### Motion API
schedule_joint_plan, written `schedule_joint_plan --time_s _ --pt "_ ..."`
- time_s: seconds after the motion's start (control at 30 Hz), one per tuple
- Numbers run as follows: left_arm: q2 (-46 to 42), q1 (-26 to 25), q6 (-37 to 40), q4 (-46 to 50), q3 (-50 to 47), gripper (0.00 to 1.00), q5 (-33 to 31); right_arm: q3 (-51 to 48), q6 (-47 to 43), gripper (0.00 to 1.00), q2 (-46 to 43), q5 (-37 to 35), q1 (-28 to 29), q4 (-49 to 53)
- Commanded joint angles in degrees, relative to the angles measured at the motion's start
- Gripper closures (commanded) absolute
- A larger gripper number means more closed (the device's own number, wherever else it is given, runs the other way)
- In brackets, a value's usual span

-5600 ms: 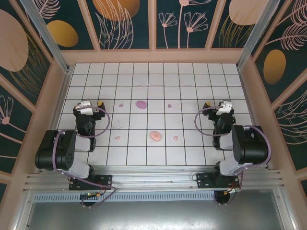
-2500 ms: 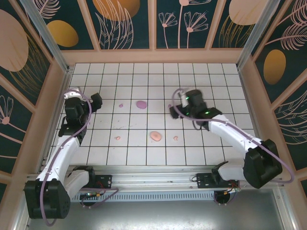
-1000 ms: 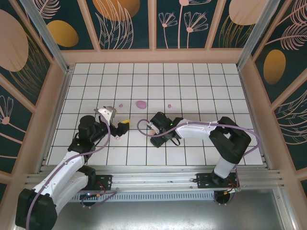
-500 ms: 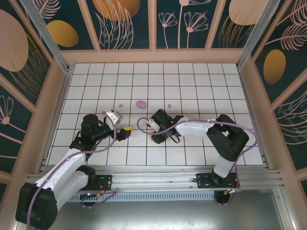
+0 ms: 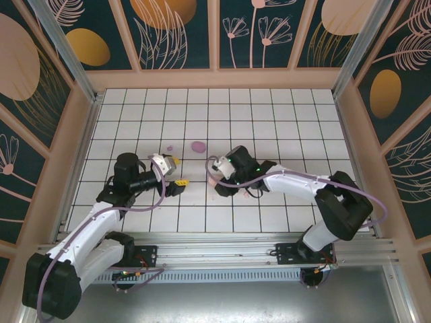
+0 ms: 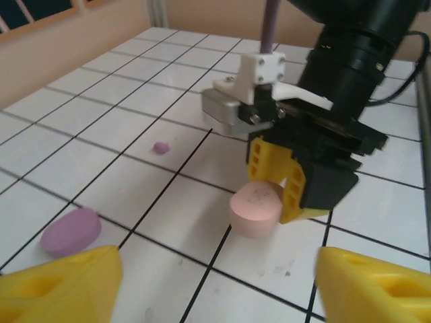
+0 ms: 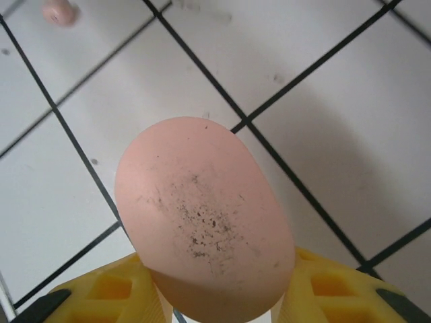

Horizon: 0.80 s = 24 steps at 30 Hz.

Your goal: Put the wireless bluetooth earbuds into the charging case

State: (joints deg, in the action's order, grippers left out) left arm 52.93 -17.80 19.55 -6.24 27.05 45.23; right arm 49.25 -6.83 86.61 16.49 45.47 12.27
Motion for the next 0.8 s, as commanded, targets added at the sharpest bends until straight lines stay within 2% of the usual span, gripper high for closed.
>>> schedule_joint_plan --time_s 0.0,0.07,0.2,0.33,0.4,0.53,0.77 --pt "2.6 -0.2 -0.5 -1.3 3.2 0.36 7.0 3.1 -3.2 0.74 -2.8 6.5 -2.0 3.5" --pt "4.4 -0.4 -3.0 -3.0 4.2 0.41 9.3 5.5 -4.6 0.74 -3.5 11.2 -4.1 6.6" --pt "5.7 -1.1 -4.1 -6.8 4.0 0.4 9.5 11.5 -8.2 0.75 -3.3 16.6 -6.9 14.4" --pt "7.6 -3.1 -5.4 -11.4 4.2 0.4 9.9 16.3 -11.3 0.77 -2.7 17.2 -7.1 20.1" --pt "10.6 -4.7 -6.7 -11.5 6.4 0.4 11.2 17.5 -12.4 0.75 -3.1 18.1 -7.1 21.1" --pt "15.1 -7.1 -6.6 -10.6 10.1 0.39 12.8 17.4 -17.7 0.76 -5.7 19.4 -6.9 21.6" --pt "20.1 -7.9 -6.0 -10.0 12.4 0.31 14.0 15.6 -22.1 0.79 -10.2 18.4 -6.9 20.5"
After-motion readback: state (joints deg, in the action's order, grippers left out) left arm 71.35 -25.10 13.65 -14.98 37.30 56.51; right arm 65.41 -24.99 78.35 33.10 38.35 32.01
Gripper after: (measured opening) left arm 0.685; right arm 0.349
